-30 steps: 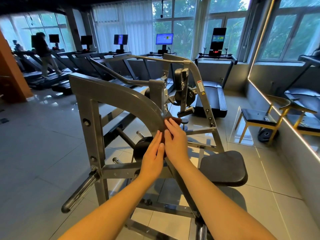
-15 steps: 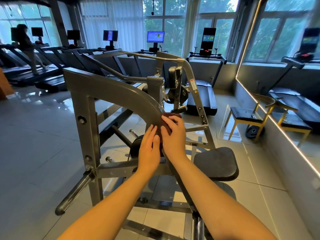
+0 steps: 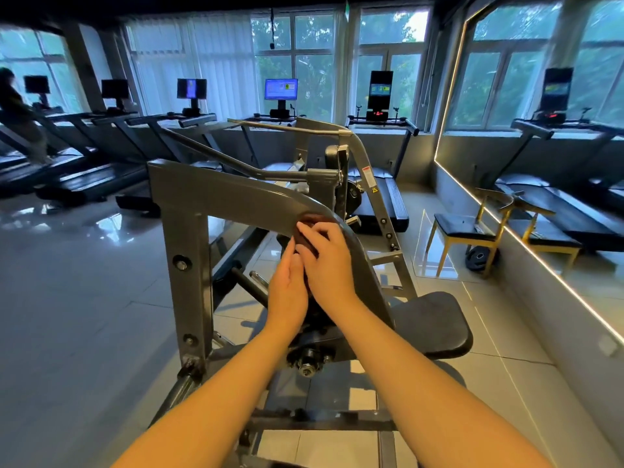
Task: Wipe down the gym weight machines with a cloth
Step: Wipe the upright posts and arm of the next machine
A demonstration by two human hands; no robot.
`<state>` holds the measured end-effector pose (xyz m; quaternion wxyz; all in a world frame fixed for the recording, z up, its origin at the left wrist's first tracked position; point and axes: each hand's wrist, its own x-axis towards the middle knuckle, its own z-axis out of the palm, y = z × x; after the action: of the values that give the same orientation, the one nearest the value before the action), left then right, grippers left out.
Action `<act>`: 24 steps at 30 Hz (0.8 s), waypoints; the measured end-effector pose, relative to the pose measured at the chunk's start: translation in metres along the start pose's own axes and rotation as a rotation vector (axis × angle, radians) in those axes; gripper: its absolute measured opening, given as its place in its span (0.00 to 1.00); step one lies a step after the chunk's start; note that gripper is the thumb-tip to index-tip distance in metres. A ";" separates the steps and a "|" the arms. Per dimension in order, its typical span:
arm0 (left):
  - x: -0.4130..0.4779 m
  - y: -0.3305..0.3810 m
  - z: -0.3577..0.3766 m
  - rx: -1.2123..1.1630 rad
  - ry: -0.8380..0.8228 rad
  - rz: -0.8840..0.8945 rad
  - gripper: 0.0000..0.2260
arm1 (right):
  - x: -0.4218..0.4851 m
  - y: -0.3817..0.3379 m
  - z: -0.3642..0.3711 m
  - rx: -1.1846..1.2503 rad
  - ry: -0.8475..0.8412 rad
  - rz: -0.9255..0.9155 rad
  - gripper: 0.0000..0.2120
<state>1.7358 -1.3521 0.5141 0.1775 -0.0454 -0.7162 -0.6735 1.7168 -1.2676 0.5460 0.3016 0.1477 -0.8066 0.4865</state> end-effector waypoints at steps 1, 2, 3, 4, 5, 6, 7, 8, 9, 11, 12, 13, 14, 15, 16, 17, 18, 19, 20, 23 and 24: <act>0.004 0.003 -0.008 -0.028 0.008 -0.008 0.20 | 0.004 -0.007 0.010 0.050 -0.019 0.012 0.14; 0.008 0.005 -0.015 -0.040 0.017 -0.015 0.20 | 0.007 -0.012 0.018 0.109 -0.029 0.030 0.12; 0.010 0.005 -0.021 -0.054 0.010 -0.014 0.20 | 0.009 -0.015 0.025 0.132 -0.025 0.035 0.11; 0.012 0.005 -0.025 -0.079 -0.008 -0.014 0.20 | 0.009 -0.016 0.028 0.103 -0.024 0.024 0.11; 0.012 0.002 -0.028 -0.105 -0.033 -0.019 0.20 | 0.008 -0.015 0.027 0.027 -0.038 0.000 0.12; 0.011 0.000 -0.029 -0.130 -0.065 -0.030 0.20 | 0.005 -0.011 0.023 -0.050 -0.049 -0.022 0.14; 0.008 -0.002 -0.028 -0.136 -0.098 -0.045 0.20 | 0.001 -0.004 0.017 -0.109 -0.043 -0.024 0.16; 0.005 -0.004 -0.026 -0.131 -0.138 -0.057 0.20 | -0.006 0.002 0.011 -0.146 -0.024 -0.001 0.16; 0.003 -0.006 -0.024 -0.107 -0.175 -0.060 0.20 | -0.015 0.009 0.005 -0.168 0.005 0.037 0.17; -0.001 -0.009 -0.019 -0.055 -0.256 -0.075 0.19 | -0.036 0.022 -0.005 -0.172 0.074 0.145 0.17; -0.003 -0.011 -0.016 -0.042 -0.295 -0.087 0.19 | -0.045 0.027 -0.008 -0.167 0.114 0.202 0.16; -0.005 -0.013 -0.013 -0.028 -0.326 -0.101 0.19 | -0.051 0.030 -0.009 -0.166 0.155 0.244 0.16; -0.008 -0.015 -0.010 -0.014 -0.346 -0.109 0.18 | -0.054 0.030 -0.008 -0.170 0.187 0.270 0.15; -0.011 -0.017 -0.009 0.000 -0.351 -0.111 0.18 | -0.053 0.029 -0.007 -0.169 0.205 0.283 0.15; -0.013 -0.017 -0.007 0.001 -0.350 -0.109 0.18 | -0.050 0.025 -0.006 -0.157 0.209 0.286 0.14; -0.015 -0.018 -0.006 -0.014 -0.342 -0.109 0.19 | -0.045 0.021 -0.005 -0.142 0.199 0.276 0.14; -0.017 -0.017 -0.005 -0.039 -0.329 -0.112 0.19 | -0.042 0.018 -0.004 -0.137 0.180 0.256 0.14; -0.017 -0.017 -0.004 -0.064 -0.316 -0.118 0.19 | -0.040 0.017 -0.005 -0.148 0.160 0.233 0.14; -0.016 -0.016 -0.003 -0.078 -0.308 -0.122 0.19 | -0.040 0.019 -0.008 -0.173 0.152 0.214 0.14; -0.014 -0.021 0.004 -0.026 -0.332 -0.121 0.16 | -0.051 0.039 -0.027 -0.224 0.213 0.247 0.14; -0.015 -0.023 0.007 -0.006 -0.346 -0.128 0.14 | -0.059 0.046 -0.033 -0.213 0.248 0.290 0.14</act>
<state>1.7418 -1.3450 0.4870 0.0084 -0.1155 -0.7353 -0.6678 1.7494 -1.2195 0.4882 0.3392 -0.0637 -0.8229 0.4513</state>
